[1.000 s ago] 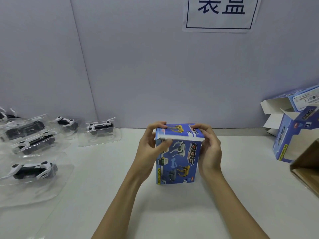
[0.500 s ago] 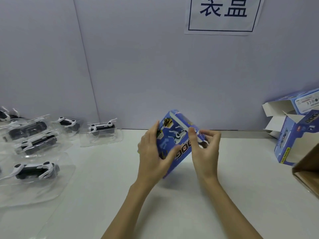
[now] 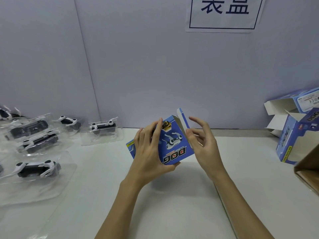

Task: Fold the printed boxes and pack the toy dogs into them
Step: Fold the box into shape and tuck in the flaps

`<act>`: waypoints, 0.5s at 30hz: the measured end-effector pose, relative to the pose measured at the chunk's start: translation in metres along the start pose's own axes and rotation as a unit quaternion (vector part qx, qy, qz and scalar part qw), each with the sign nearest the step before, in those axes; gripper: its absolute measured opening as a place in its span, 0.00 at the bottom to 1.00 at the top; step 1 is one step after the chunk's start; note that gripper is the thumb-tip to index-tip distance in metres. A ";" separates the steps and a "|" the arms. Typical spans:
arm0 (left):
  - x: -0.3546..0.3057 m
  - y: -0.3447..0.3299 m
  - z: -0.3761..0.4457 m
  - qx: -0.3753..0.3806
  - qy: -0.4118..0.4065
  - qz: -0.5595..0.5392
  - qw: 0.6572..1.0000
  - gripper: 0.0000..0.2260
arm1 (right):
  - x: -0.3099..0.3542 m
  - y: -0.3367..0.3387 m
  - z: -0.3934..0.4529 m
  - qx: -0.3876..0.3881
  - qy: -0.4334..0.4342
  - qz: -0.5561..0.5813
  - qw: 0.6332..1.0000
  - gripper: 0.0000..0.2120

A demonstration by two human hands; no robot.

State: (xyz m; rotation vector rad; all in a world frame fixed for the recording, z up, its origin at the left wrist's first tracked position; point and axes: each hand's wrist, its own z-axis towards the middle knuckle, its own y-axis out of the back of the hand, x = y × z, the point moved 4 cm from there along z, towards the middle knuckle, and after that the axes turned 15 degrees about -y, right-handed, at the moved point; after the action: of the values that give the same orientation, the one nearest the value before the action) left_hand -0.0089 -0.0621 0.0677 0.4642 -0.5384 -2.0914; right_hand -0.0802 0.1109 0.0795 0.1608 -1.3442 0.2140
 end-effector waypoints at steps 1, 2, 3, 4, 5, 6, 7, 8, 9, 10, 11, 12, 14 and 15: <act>-0.001 0.000 0.000 0.001 -0.001 0.005 1.000 0.54 | 0.001 -0.002 0.000 0.001 0.003 -0.010 1.000 0.23; -0.001 0.000 0.000 0.003 0.000 0.011 1.000 0.54 | 0.001 -0.005 -0.001 0.001 0.004 -0.016 1.000 0.24; -0.002 0.000 0.000 0.006 0.002 0.018 1.000 0.53 | 0.000 -0.008 -0.001 0.001 0.005 -0.019 1.000 0.24; -0.003 -0.001 0.000 0.009 0.005 0.026 1.000 0.53 | -0.001 -0.010 -0.002 0.001 0.005 -0.020 1.000 0.24; -0.004 -0.001 0.000 0.009 0.007 0.034 0.999 0.52 | -0.002 -0.012 -0.002 -0.001 0.006 -0.022 1.000 0.24; -0.005 -0.002 0.000 0.008 0.006 0.040 0.999 0.51 | -0.003 -0.013 -0.002 -0.003 0.007 -0.023 1.000 0.23; -0.005 -0.002 0.000 0.006 0.005 0.044 0.999 0.51 | -0.003 -0.013 -0.002 -0.005 0.007 -0.023 1.000 0.23; -0.006 -0.002 0.000 0.006 0.003 0.046 0.999 0.50 | -0.003 -0.013 -0.002 -0.006 0.008 -0.020 1.000 0.23; -0.006 -0.002 0.001 0.008 0.003 0.049 0.999 0.50 | -0.003 -0.013 -0.002 -0.006 0.008 -0.013 1.000 0.22; -0.006 -0.002 0.001 0.010 0.003 0.052 0.999 0.50 | -0.003 -0.013 -0.002 -0.007 0.008 -0.007 1.000 0.22; -0.006 -0.002 0.001 0.009 0.002 0.054 0.999 0.49 | -0.003 -0.013 -0.002 -0.008 0.007 -0.002 1.000 0.22; -0.007 -0.002 0.001 0.009 0.002 0.055 0.998 0.48 | -0.003 -0.012 -0.003 -0.011 0.006 0.006 1.000 0.21; -0.008 -0.001 0.001 0.012 -0.002 0.059 0.998 0.46 | -0.001 -0.010 -0.004 -0.017 0.001 0.024 1.000 0.20; -0.008 -0.001 0.001 0.014 -0.007 0.066 0.998 0.46 | -0.001 -0.009 -0.004 -0.018 -0.001 0.028 0.999 0.19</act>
State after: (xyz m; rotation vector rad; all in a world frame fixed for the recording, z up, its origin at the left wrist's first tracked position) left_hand -0.0058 -0.0541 0.0693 0.4194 -0.5906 -1.9640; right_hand -0.0745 0.1033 0.0779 0.0940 -1.3543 0.2367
